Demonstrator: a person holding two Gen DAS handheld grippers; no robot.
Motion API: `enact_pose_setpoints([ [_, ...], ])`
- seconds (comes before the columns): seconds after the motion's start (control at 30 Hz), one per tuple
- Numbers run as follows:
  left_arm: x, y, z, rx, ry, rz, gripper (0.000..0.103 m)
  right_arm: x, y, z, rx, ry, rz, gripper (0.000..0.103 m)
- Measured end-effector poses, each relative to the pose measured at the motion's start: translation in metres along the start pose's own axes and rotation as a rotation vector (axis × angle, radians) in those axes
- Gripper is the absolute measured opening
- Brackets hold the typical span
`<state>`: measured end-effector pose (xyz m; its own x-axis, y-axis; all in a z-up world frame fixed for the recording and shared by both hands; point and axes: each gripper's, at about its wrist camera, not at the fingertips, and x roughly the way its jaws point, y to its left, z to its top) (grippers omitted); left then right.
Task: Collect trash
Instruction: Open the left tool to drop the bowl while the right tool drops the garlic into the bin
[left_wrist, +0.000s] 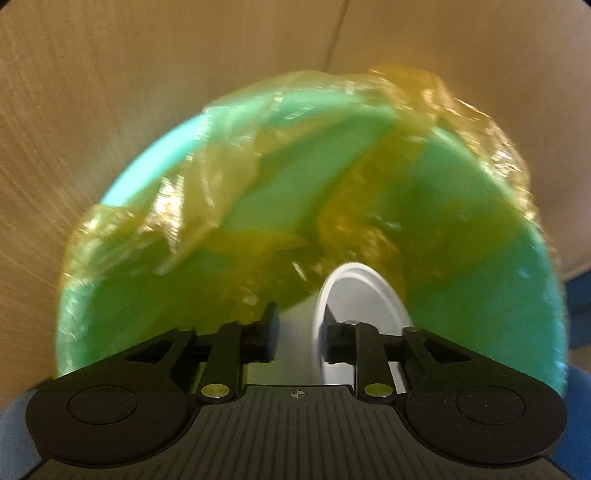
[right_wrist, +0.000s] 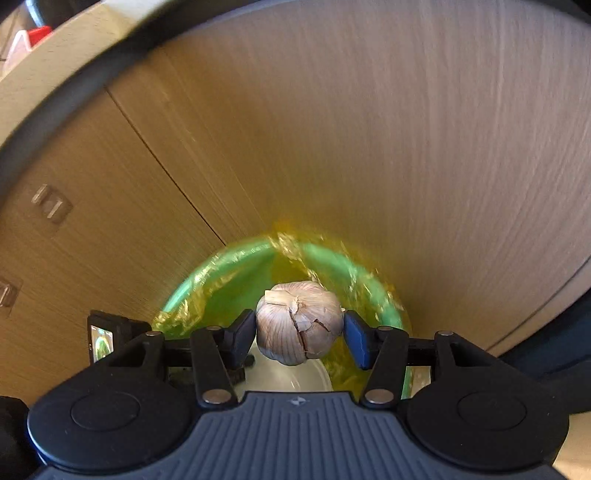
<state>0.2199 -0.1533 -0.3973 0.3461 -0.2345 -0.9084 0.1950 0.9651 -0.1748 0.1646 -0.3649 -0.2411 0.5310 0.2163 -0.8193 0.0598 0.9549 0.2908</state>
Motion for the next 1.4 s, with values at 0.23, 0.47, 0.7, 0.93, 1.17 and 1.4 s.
enact_pose_setpoints([
  [0.23, -0.010, 0.008, 0.013, -0.005, 0.008, -0.023, 0.029, 0.030, 0.008, 0.005, -0.041, 0.134, 0.025, 0.052],
  [0.47, -0.065, 0.021, 0.006, -0.065, -0.029, -0.117, 0.028, 0.096, 0.024, 0.005, -0.121, 0.345, -0.023, 0.052],
  [0.7, -0.061, 0.003, 0.006, 0.149, 0.000, -0.088, 0.029, 0.119, 0.021, -0.004, -0.088, 0.416, -0.035, 0.052],
  [0.93, 0.018, -0.024, 0.018, 0.278, 0.156, 0.012, 0.028, 0.077, -0.008, 0.004, -0.015, 0.281, -0.051, 0.052],
  [1.17, 0.105, -0.035, 0.016, 0.391, 0.437, 0.143, 0.028, 0.035, -0.007, 0.011, -0.090, 0.144, -0.054, 0.052],
  [1.4, 0.147, -0.029, 0.019, 0.332, 0.443, 0.162, 0.025, 0.043, -0.020, 0.014, -0.093, 0.186, -0.027, 0.052],
])
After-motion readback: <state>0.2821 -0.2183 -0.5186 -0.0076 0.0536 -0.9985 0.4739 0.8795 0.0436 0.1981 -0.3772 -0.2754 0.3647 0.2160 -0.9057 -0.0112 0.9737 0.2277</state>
